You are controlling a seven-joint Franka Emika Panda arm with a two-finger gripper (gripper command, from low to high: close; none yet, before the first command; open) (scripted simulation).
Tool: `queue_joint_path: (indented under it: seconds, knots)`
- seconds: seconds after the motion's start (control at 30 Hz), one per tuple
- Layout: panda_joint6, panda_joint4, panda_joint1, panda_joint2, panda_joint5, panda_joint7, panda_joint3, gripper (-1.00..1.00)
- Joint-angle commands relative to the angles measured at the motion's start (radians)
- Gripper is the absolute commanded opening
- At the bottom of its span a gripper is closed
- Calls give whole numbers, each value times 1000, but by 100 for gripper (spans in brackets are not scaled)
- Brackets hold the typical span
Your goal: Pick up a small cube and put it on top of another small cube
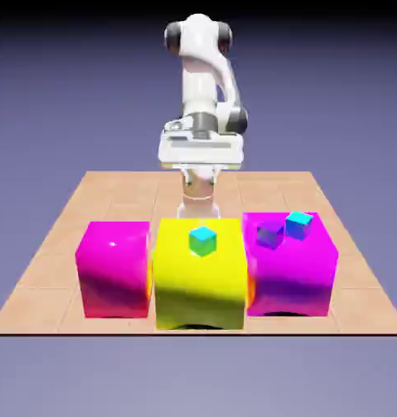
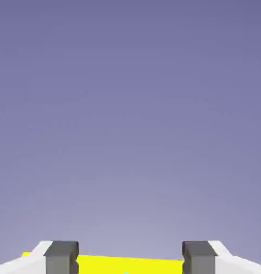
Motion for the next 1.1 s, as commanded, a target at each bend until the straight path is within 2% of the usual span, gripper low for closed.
queue_joint_path:
  seconds: [0.0,1.07]
  knots:
    - [0,3,10,-5,-44,-34,-32,0]
    - [-30,159,319,-109,-1435,-1224,-1122,0]
